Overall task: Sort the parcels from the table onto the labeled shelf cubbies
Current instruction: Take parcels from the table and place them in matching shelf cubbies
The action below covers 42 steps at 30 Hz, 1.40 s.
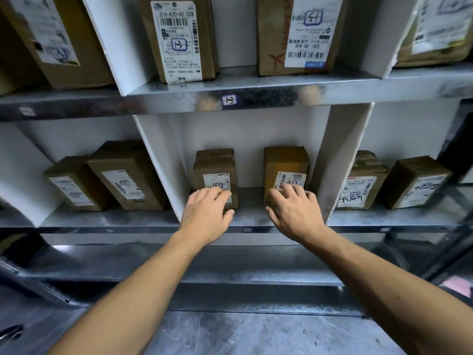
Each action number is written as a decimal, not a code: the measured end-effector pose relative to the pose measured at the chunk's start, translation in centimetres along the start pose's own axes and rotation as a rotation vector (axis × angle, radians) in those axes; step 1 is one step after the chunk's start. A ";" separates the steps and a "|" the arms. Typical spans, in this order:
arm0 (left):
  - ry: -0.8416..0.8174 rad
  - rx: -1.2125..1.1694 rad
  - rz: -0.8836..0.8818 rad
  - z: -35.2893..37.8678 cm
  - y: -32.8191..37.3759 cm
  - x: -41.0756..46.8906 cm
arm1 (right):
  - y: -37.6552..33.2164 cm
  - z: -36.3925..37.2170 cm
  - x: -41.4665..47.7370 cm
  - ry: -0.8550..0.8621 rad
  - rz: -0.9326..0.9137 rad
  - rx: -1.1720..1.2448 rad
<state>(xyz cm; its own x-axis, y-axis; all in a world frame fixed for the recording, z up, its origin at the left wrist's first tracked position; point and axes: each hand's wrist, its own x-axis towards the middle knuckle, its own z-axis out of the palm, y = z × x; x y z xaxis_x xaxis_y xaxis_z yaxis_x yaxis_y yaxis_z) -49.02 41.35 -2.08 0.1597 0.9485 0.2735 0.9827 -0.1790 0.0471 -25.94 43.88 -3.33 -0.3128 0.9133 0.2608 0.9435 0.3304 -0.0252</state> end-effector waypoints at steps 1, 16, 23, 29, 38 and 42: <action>0.002 0.002 0.012 -0.3 0.6 -0.4 | 0.1 -0.4 -0.7 0.000 0.006 -0.003; -0.006 -0.105 0.201 -0.9 13.4 -5.6 | 7.7 -4.6 -15.6 -0.034 0.224 -0.091; -0.011 -0.167 0.311 0.1 21.9 -1.4 | 15.2 -5.1 -17.8 -0.001 0.347 -0.103; 0.054 -0.177 0.357 1.4 29.4 5.6 | 24.7 -5.3 -15.0 0.047 0.373 -0.094; 0.066 -0.071 0.153 4.5 36.2 15.8 | 36.3 -4.4 -7.4 0.034 0.292 -0.042; -0.009 -0.074 -0.060 5.4 36.5 17.9 | 38.3 -3.4 -4.2 0.008 0.245 -0.012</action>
<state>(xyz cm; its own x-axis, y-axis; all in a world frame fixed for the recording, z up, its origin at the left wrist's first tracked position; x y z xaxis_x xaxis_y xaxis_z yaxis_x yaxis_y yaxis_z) -9.81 53.27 -0.68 0.1022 0.9604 0.2593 0.9809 -0.1407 0.1344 11.92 51.91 -2.16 -0.0740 0.9638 0.2560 0.9923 0.0967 -0.0771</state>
